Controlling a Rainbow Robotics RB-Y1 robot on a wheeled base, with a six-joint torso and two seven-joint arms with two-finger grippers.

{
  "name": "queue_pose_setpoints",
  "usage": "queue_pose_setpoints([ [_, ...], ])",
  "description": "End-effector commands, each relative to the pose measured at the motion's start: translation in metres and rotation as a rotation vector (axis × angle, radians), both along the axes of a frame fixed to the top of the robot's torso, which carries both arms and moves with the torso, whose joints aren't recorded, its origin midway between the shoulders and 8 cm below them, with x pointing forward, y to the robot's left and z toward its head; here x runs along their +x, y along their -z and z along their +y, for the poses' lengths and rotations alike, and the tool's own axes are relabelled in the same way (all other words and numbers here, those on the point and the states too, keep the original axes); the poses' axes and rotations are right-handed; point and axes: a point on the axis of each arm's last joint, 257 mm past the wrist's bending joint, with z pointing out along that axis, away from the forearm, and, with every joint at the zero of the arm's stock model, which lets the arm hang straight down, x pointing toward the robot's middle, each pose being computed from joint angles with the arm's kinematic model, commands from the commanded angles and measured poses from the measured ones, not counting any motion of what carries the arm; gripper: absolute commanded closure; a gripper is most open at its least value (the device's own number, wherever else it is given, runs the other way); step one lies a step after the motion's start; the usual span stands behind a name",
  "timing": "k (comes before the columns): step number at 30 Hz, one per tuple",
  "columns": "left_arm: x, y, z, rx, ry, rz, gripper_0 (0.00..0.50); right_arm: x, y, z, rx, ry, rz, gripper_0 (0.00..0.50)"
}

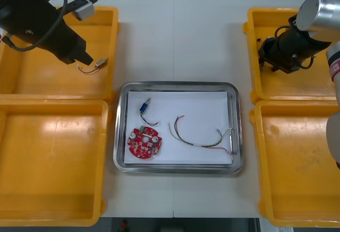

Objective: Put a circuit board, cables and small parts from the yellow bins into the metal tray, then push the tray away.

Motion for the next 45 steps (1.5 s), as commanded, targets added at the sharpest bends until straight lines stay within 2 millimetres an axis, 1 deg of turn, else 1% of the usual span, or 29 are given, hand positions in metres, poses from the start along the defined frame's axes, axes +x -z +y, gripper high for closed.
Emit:
queue_pose_setpoints([
  [1,0.018,-0.037,0.017,-0.014,0.033,-0.096,0.000,-0.005,0.003,0.001,0.108,0.068,0.007,0.048],
  [5,0.025,-0.033,0.024,-0.027,0.066,-0.108,0.000,-0.005,0.003,0.001,0.111,0.067,0.006,0.049],
  [8,0.030,-0.029,0.023,-0.049,0.082,-0.119,0.000,-0.004,0.002,0.002,0.112,0.066,0.005,0.048],
  [16,0.044,-0.017,0.027,-0.063,0.084,-0.183,0.000,-0.008,0.010,0.000,0.104,0.060,0.017,0.050],
  [17,0.045,-0.015,0.028,-0.064,0.083,-0.186,0.000,-0.009,0.011,0.001,0.098,0.055,0.019,0.078],
  [20,0.048,-0.010,0.029,-0.073,0.075,-0.204,0.000,-0.009,0.013,0.001,0.080,0.044,0.024,0.101],
  [24,0.050,0.002,0.030,-0.104,0.070,-0.225,0.000,-0.010,0.014,0.002,0.072,0.039,0.026,0.123],
  [26,0.051,0.007,0.031,-0.105,0.072,-0.230,0.000,-0.011,0.017,0.002,0.068,0.035,0.030,0.122],
  [32,0.054,0.023,0.031,-0.119,0.066,-0.255,0.000,-0.010,0.022,0.012,0.072,0.016,0.024,0.123],
  [36,0.059,0.037,0.028,-0.122,0.064,-0.291,0.000,-0.009,0.024,0.015,0.051,0.003,0.022,0.122],
  [41,0.065,0.046,0.027,-0.113,0.066,-0.332,0.000,-0.009,0.026,0.013,0.045,0.002,0.021,0.122],
  [45,0.067,0.051,0.031,-0.101,0.063,-0.346,0.000,-0.011,0.035,0.008,0.036,0.007,0.018,0.123],
])
